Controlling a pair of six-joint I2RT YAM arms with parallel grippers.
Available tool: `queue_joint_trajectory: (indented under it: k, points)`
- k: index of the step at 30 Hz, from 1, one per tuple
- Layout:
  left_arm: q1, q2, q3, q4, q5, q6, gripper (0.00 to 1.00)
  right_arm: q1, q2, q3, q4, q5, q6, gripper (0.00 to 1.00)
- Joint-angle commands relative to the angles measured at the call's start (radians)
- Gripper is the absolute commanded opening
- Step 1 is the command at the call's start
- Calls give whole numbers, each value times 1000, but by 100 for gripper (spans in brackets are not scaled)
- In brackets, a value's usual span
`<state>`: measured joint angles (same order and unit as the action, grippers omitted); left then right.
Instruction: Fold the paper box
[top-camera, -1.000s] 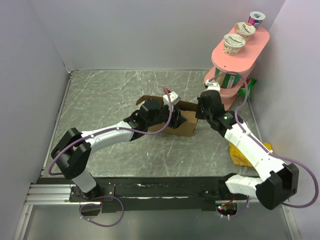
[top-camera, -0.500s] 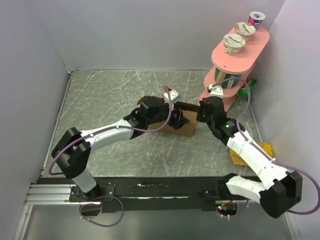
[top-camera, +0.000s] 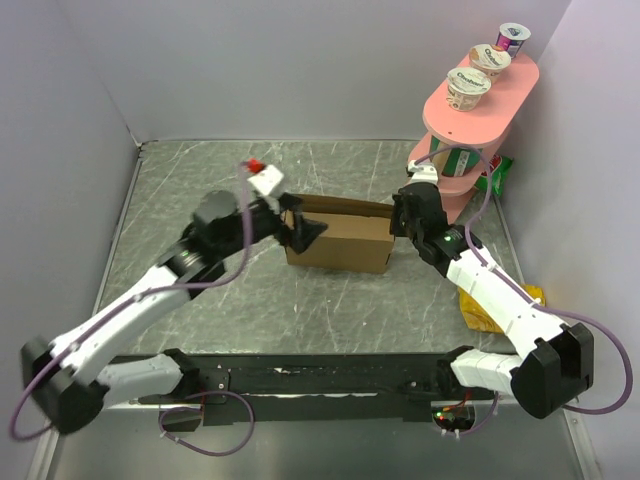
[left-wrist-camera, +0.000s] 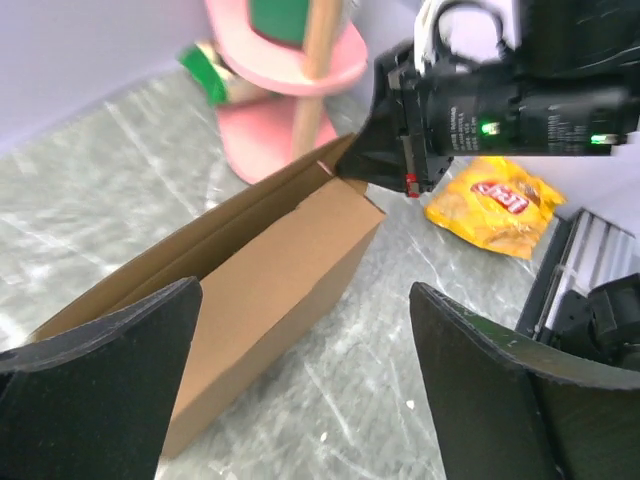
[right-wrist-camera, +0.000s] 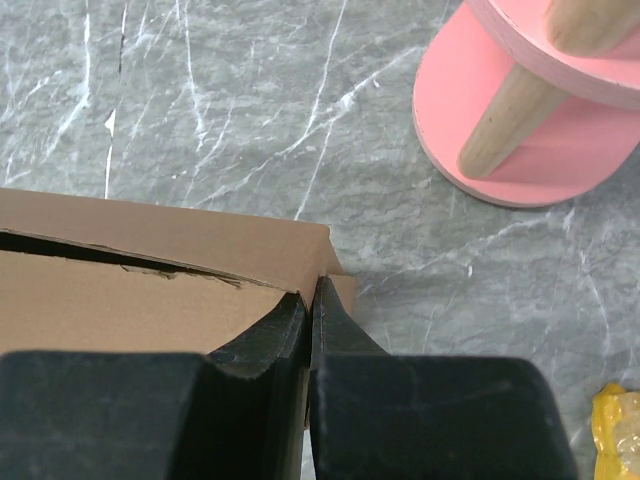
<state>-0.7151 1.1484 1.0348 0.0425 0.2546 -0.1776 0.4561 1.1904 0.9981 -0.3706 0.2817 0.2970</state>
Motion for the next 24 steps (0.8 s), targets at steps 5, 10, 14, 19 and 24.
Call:
queue_joint_trajectory:
  k: [5,10,14,19,24]
  points:
    - [254,-102,-88,-151,1,-13,97,-7,37,2,-97,-127,-35,0]
    - [304,13,-59,-76,75,-19,95,-7,35,-3,-96,-131,-44,0]
    - [319,103,7,-107,81,7,88,-8,26,-12,-100,-122,-48,0]
    - [322,132,10,-101,49,13,79,-8,14,-18,-97,-125,-47,0]
    - [325,152,-12,-66,49,10,59,-10,21,-13,-93,-136,-47,0]
